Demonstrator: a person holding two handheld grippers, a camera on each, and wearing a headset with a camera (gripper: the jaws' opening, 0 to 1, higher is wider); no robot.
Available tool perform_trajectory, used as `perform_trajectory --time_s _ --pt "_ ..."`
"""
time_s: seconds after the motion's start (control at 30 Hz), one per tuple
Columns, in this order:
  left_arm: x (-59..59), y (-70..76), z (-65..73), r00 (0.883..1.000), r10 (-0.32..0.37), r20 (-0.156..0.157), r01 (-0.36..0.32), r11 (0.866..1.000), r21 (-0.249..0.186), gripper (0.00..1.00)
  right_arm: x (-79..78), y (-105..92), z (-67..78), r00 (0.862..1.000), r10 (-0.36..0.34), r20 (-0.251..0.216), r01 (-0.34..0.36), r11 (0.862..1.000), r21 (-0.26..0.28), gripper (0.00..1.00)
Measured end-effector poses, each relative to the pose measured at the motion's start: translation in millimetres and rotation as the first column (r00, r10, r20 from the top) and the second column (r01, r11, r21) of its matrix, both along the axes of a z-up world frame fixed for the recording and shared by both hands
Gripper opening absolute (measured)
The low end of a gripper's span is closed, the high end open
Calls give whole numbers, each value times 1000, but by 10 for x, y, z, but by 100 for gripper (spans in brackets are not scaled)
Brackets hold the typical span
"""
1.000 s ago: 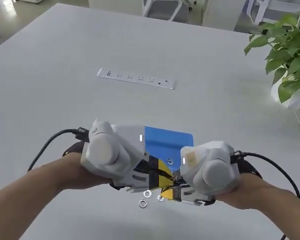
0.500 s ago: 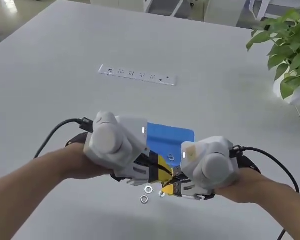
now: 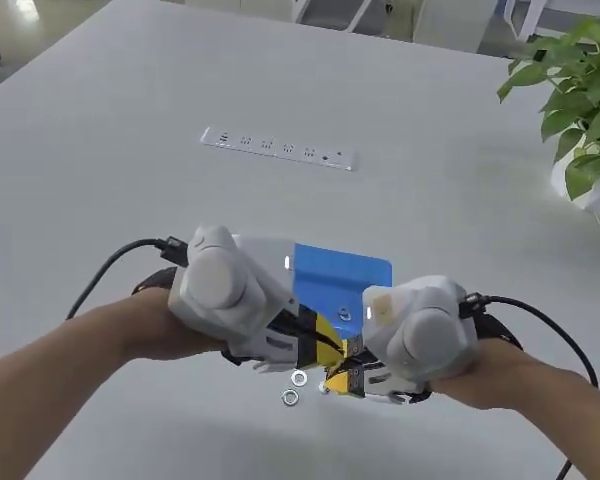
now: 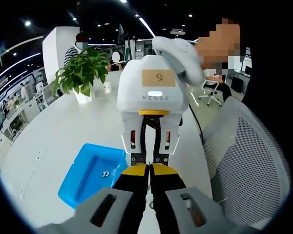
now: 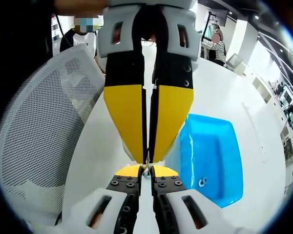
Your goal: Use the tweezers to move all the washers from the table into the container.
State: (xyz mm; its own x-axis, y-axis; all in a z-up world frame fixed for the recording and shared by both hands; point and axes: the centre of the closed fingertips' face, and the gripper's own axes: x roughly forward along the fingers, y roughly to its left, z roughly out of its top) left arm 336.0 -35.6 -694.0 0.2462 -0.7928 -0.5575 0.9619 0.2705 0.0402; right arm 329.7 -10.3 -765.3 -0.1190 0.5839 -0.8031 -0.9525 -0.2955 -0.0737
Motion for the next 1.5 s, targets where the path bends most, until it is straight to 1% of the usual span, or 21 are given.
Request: perform_trajectory --time_s 0.4,0.57,0.63,0.77,0.93,1.2,1.5 --pt "-26 6 -16 1000 6 -3 -6 1000 1 5 -17 4 -17 1000 3 -5 -3 1000 -1 9" --pt "-1 14 -16 1000 12 -6 -12 1000 -4 5 4 -4 -32 1000 -3 -11 3 1000 -11 10" --pt "5 10 -16 1000 10 -7 -11 1000 -4 5 14 -3 -16 1000 -12 -24 12 1000 -8 10" --pt "12 2 -12 1000 11 -10 -12 1000 -7 5 4 -11 -2 1000 -4 -23 3 1000 -10 10" --pt "58 9 -7 999 27 -18 -28 1000 -11 5 25 -11 -15 999 -6 -32 5 1000 -18 9" --pt "78 20 -7 999 29 -15 -29 1000 -5 5 39 -17 -32 999 -9 -38 8 1000 -29 9" --pt "71 -2 -5 1000 25 -16 -25 1000 -9 5 40 -30 -31 996 -49 -69 46 998 -32 7"
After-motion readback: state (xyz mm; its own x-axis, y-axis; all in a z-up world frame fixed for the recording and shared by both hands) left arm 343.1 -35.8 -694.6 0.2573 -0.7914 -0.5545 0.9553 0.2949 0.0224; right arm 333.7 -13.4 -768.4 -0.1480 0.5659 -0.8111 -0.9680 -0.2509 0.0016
